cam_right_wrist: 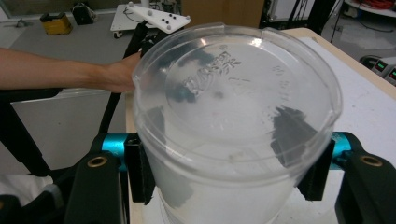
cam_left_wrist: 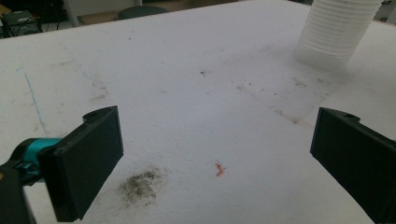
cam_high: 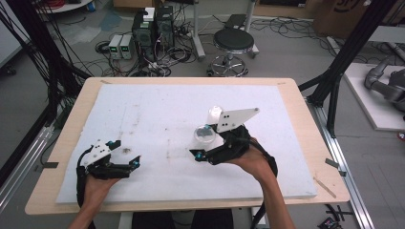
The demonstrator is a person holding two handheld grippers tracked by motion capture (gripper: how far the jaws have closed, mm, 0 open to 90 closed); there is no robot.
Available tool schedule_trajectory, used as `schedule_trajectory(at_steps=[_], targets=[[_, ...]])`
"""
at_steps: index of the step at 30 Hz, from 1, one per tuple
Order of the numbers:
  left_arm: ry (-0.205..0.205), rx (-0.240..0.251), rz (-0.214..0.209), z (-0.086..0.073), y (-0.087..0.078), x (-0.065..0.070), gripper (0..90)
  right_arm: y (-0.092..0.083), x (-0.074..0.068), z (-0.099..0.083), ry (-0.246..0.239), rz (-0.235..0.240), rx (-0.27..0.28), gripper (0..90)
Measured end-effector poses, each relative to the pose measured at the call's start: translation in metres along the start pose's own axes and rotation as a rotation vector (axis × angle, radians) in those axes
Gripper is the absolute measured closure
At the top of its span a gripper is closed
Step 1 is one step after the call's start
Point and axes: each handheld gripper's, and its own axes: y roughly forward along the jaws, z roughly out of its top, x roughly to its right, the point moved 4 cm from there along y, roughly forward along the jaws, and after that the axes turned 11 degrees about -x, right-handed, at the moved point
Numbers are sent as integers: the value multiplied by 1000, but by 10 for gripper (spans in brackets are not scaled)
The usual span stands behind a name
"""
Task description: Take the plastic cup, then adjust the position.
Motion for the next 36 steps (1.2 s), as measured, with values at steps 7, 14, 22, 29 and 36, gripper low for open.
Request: schedule_trajectory(at_steps=[7, 14, 22, 29, 36], targets=[[4, -5, 0, 0, 0, 1, 25, 21, -10, -8, -11, 35, -21, 361], [8, -1, 5, 0, 0, 1, 25, 35, -10, -18, 8, 55, -49, 361], [15, -8, 2, 0, 1, 1, 25, 41, -9, -27, 20, 55, -66, 362], [8, -2, -1, 0, 0, 1, 25, 45, -7, -28, 22, 62, -66, 362], [14, 8, -16, 0, -1, 1, 25, 46, -5, -27, 25, 67, -63, 362]])
